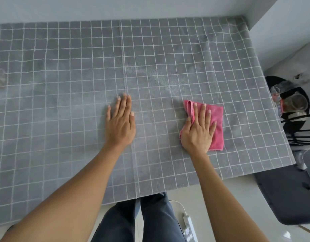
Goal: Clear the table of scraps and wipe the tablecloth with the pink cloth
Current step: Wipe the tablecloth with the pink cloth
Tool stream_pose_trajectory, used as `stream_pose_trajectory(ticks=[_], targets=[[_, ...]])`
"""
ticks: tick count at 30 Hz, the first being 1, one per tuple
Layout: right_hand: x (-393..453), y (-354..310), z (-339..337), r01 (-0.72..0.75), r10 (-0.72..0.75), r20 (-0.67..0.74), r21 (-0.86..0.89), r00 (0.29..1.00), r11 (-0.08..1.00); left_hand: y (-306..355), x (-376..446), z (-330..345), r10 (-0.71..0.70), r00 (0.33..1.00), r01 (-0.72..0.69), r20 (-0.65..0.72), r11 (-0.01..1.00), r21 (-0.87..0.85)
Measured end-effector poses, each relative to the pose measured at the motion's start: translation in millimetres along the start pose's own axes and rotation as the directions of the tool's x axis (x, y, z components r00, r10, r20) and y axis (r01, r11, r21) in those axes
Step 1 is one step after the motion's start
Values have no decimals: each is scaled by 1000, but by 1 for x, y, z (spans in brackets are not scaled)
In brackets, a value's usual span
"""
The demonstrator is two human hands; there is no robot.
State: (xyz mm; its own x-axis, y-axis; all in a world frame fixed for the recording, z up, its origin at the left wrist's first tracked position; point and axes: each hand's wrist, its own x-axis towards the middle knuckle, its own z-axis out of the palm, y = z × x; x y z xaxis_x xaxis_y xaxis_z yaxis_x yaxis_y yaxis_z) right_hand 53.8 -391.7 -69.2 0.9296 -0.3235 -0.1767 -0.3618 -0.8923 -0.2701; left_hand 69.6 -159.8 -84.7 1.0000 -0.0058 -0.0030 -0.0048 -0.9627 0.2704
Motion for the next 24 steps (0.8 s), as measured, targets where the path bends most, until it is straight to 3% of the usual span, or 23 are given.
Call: stream_pose_trajectory(ticks=[3,8,12,18,24], targets=[[-5,-19,3,-69,69,8,61,998,996,1,1,1,-4,1000,4,5,1000,12],[-34,-63,19,305,-306,121,26,944,952,2,1,2,-14,1000,14,-4,1000,14],[-21,-36,12,415,-414,105,12,904,910,2,1,1,-1,1000,1,5,1000,7],[5,-7,2,127,-126,42,-16,991,992,0,0,-1,3,999,-3,44,1000,6],[19,-47,5,-186,191,-3,215,982,959,-1,4,-5,3,999,1,46,997,-78]])
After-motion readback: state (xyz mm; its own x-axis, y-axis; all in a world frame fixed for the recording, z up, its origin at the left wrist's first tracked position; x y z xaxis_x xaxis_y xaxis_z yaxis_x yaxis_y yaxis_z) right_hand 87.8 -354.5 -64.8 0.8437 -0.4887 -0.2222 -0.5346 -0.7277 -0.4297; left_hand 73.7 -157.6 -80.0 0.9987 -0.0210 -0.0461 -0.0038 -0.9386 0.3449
